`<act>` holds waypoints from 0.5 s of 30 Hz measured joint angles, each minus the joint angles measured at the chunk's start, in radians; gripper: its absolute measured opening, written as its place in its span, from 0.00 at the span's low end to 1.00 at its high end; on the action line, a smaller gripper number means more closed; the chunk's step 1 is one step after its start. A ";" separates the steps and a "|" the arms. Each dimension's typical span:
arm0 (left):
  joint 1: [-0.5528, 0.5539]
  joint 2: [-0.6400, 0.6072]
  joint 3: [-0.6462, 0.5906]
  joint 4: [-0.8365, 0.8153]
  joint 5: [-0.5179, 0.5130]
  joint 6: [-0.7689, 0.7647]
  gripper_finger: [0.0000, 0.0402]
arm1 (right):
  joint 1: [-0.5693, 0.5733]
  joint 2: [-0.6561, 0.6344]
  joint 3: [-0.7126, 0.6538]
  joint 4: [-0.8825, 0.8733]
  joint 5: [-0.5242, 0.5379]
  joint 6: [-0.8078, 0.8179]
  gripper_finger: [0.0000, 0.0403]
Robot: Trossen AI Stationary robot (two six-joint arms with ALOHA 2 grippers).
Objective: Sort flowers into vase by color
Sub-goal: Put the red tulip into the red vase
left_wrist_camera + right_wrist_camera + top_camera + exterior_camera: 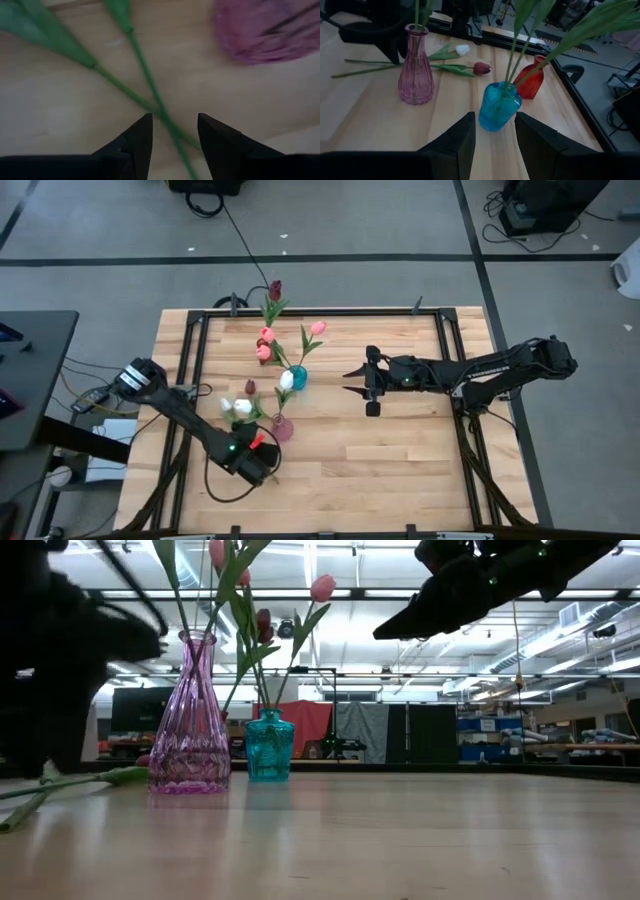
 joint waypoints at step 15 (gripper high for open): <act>-0.005 0.010 -0.073 0.033 0.076 0.084 0.06 | 0.000 0.000 0.000 -0.005 0.000 0.011 0.37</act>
